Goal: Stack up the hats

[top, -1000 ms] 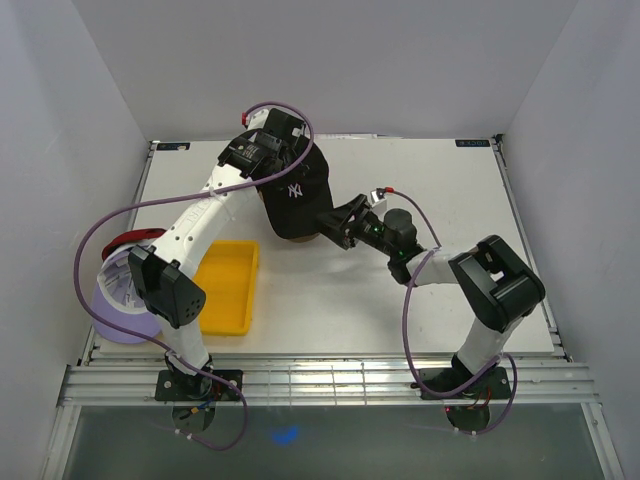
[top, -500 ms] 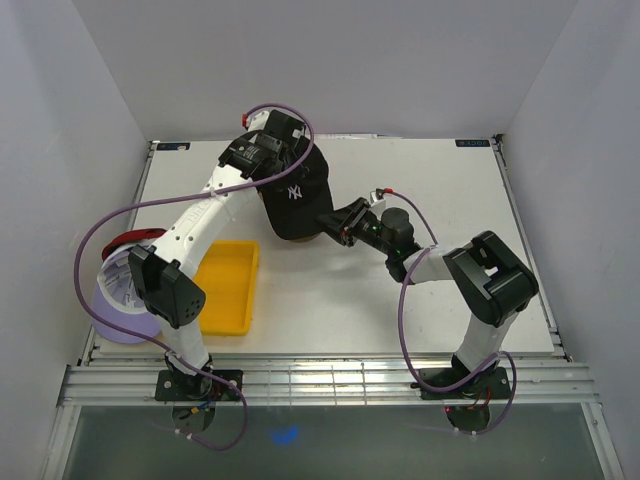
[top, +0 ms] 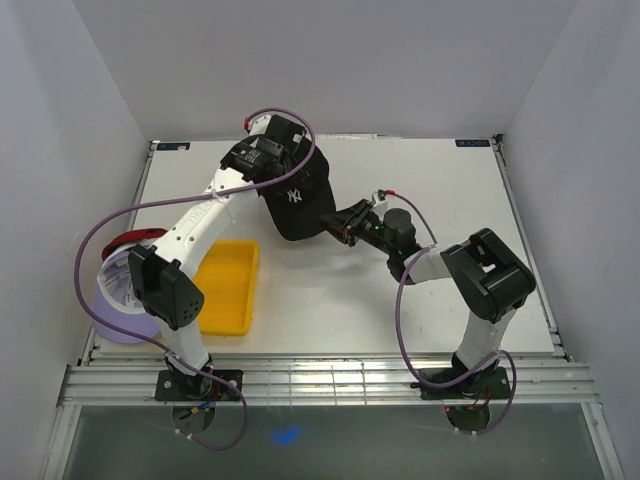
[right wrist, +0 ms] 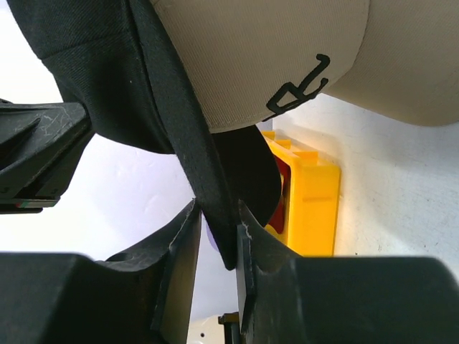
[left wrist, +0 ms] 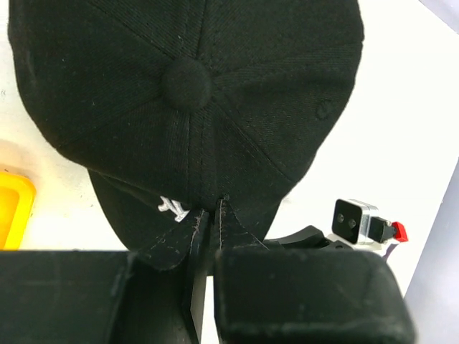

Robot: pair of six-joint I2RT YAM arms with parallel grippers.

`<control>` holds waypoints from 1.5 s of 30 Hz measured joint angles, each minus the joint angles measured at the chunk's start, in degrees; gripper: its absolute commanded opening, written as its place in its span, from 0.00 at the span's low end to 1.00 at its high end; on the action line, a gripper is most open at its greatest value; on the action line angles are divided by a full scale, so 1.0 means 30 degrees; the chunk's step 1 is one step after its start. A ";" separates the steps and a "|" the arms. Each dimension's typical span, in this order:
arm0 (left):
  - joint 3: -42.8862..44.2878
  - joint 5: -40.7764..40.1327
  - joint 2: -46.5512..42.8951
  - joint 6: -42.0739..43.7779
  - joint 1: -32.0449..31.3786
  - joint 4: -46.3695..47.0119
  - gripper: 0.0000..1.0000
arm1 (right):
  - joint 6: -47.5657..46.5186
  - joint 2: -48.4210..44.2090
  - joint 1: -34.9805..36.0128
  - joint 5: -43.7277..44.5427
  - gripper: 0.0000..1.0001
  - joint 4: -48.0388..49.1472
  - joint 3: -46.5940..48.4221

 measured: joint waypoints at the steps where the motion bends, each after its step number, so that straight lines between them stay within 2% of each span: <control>1: -0.0007 0.0007 -0.0007 0.0087 0.0000 0.0051 0.20 | 0.0182 0.0102 -0.0087 -0.0058 0.28 0.0306 -0.0073; 6: -0.0007 0.0029 -0.0080 0.0605 0.0000 0.0182 0.27 | 0.1260 0.0736 -0.0510 -0.0357 0.25 0.1763 -0.0590; 11: 0.0007 0.0073 -0.0080 0.1056 -0.0007 0.0248 0.44 | 0.1953 0.0867 -0.0918 -0.0444 0.25 0.2076 -0.1027; 14: 0.0007 0.0073 -0.0095 0.1268 -0.0007 0.0379 0.48 | 0.2310 0.0911 -0.1107 -0.0546 0.23 0.2237 -0.1122; 23: 0.0015 0.0058 -0.0393 0.1727 0.0000 0.0736 0.50 | 0.3577 0.1931 -0.1523 -0.1180 0.21 0.3395 -0.1122; 36: 0.0022 0.0015 -0.0495 0.1880 0.0000 0.0801 0.50 | 0.3636 0.2011 -0.2018 -0.1566 0.21 0.2630 -0.1122; 45: 0.0015 0.0000 -0.0583 0.1945 0.0000 0.0801 0.51 | 0.3534 0.2790 -0.2149 -0.1916 0.25 0.2535 -0.0809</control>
